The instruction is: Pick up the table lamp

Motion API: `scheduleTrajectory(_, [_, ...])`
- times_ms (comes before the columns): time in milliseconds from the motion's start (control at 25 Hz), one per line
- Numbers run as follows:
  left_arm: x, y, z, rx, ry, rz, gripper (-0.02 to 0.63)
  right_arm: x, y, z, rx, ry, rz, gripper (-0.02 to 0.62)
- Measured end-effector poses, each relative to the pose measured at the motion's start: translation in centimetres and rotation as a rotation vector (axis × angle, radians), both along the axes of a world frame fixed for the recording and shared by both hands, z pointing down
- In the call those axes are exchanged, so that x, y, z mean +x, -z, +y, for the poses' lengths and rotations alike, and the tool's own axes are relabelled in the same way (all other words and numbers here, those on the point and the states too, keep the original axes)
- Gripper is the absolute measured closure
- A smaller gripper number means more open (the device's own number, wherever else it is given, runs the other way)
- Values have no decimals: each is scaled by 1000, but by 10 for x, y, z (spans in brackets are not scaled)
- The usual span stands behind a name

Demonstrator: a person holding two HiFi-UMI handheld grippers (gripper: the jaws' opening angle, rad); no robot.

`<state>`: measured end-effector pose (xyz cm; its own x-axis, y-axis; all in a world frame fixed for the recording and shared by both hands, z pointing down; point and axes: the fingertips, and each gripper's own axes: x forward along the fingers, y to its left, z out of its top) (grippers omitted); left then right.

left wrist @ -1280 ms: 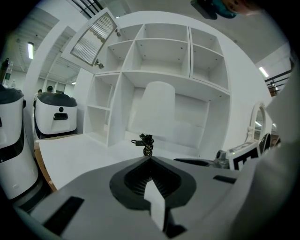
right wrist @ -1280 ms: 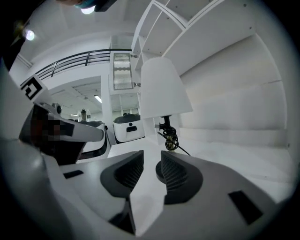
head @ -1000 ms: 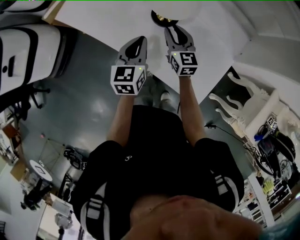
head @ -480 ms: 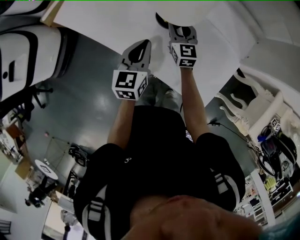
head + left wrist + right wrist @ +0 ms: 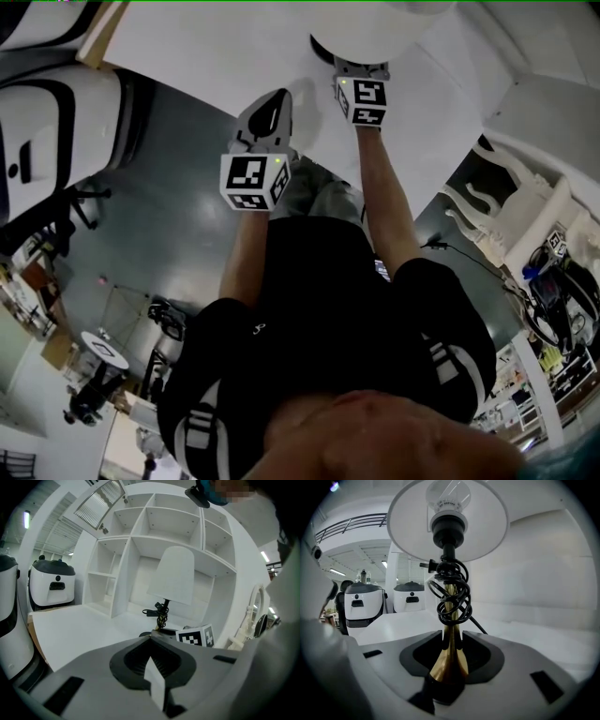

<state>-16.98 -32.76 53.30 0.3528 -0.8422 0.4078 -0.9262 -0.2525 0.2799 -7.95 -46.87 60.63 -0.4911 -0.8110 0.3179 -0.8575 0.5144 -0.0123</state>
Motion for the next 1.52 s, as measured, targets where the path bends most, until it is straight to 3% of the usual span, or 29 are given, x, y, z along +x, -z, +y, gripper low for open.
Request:
scheduleTrajectory(520, [-10, 2, -4, 0, 18, 3, 597, 0, 3, -7, -47, -51, 59, 453])
scheduleTrajectory(880, [-17, 8, 0, 7, 39, -11, 597, -6, 2, -27, -65, -132, -2, 455])
scheduleTrajectory(920, [-17, 8, 1, 7, 39, -11, 597, -6, 1, -30, -63, -141, 1, 486])
scheduleTrajectory(1280, [-13, 8, -2, 7, 27, -15, 597, -6, 6, -20, -18, -99, 8, 482])
scheduleTrajectory(1520, [-14, 10, -4, 8, 27, -15, 597, -4, 6, -21, -79, -81, 11, 477])
